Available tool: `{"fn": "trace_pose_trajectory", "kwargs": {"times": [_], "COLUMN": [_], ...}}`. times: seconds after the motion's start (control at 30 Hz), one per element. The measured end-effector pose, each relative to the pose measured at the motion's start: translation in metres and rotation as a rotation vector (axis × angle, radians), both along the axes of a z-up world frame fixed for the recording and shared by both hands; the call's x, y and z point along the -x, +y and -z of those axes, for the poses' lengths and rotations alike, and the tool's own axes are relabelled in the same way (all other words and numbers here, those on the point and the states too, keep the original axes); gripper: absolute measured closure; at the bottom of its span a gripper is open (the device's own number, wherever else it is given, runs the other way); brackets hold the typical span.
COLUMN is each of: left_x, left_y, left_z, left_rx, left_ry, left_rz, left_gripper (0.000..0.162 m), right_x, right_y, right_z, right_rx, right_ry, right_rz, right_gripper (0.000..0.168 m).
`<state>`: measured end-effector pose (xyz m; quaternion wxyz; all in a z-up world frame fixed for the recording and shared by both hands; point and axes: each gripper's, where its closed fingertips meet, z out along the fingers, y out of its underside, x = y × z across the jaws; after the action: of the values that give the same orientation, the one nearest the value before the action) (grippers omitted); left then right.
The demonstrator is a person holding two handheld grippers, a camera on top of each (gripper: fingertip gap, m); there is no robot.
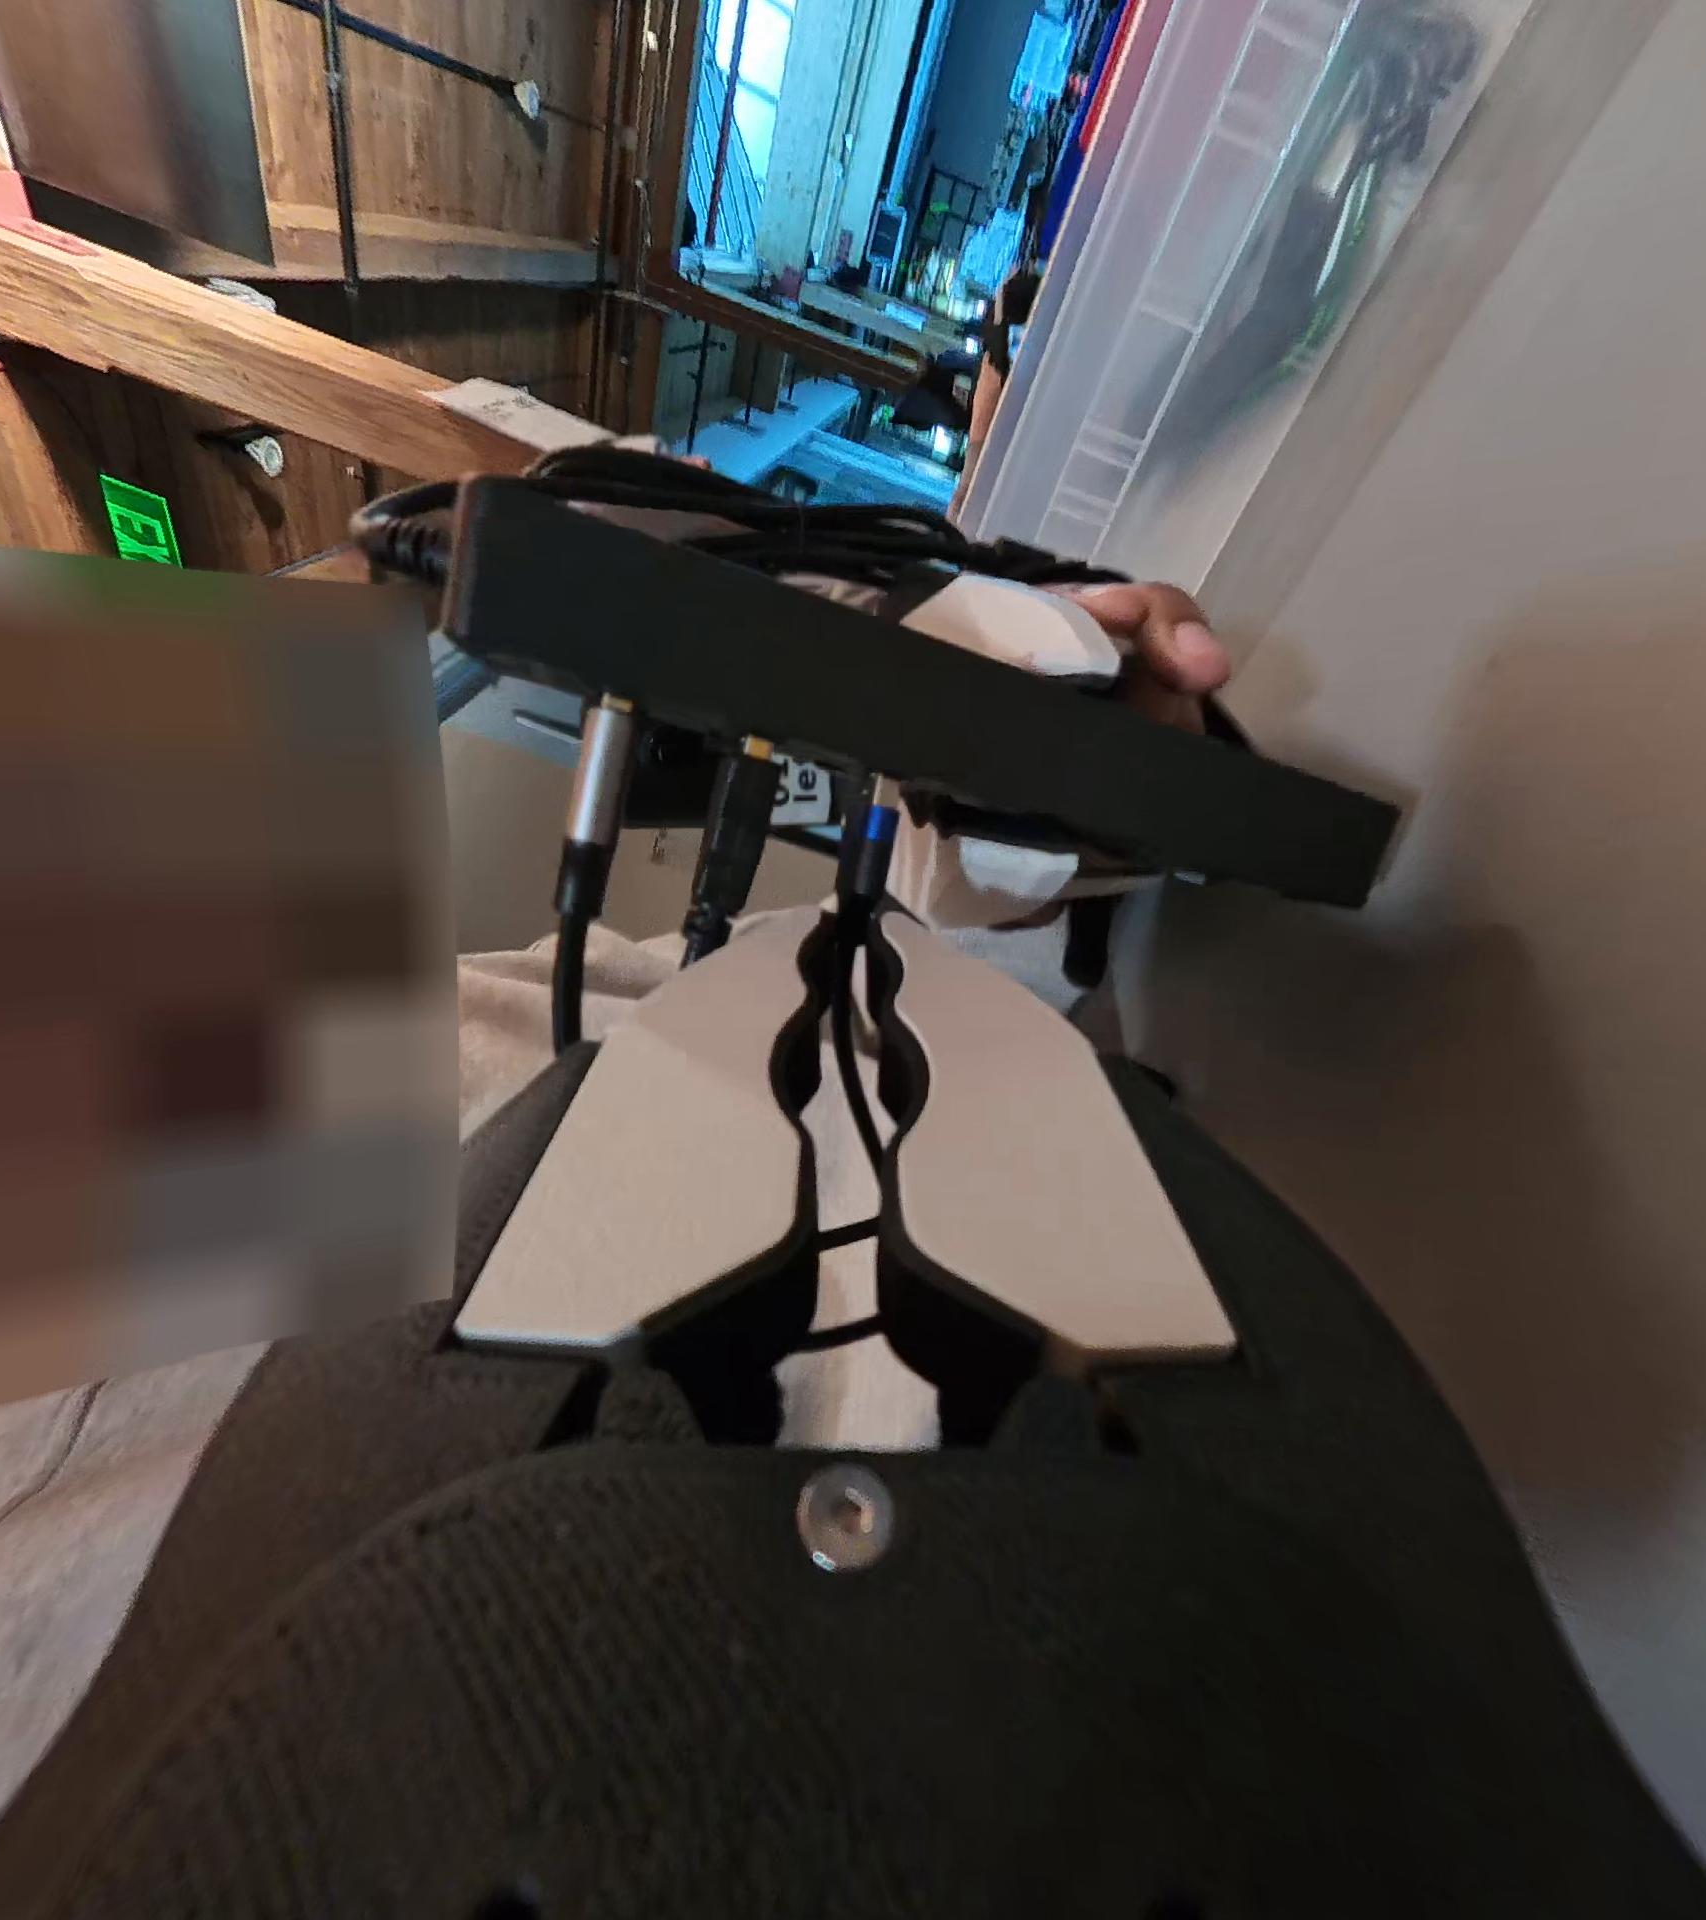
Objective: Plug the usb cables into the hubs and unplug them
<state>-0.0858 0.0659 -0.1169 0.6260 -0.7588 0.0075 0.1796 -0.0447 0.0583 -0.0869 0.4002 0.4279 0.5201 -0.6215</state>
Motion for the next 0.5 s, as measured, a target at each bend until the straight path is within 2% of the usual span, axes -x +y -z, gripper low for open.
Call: {"fn": "trace_pose_trajectory", "kwargs": {"times": [0.1,0.2,0.33,0.4,0.5], "left_x": [0.010,0.014,0.027,0.031,0.032], "left_y": [-0.001,-0.003,-0.010,-0.012,-0.013], "left_z": [-0.004,-0.007,-0.011,-0.012,-0.015], "left_rx": [-0.051,-0.114,-0.224,-0.292,-0.399], "left_ry": [-0.114,-0.259,-0.478,-0.616,-0.833], "left_rz": [-0.053,-0.056,-0.078,-0.065,-0.022], "left_gripper": [0.134,0.135,0.136,0.136,0.136], "right_x": [0.011,0.016,0.026,0.035,0.049], "right_y": [0.000,0.003,0.018,0.027,0.042], "right_z": [-0.004,-0.016,-0.022,-0.015,0.001], "right_rx": [0.020,0.063,0.035,-0.077,-0.408], "right_ry": [0.072,0.149,0.234,0.321,0.576], "right_rz": [0.058,0.119,0.220,0.308,0.454], "right_gripper": [0.162,0.151,0.151,0.155,0.151]}}
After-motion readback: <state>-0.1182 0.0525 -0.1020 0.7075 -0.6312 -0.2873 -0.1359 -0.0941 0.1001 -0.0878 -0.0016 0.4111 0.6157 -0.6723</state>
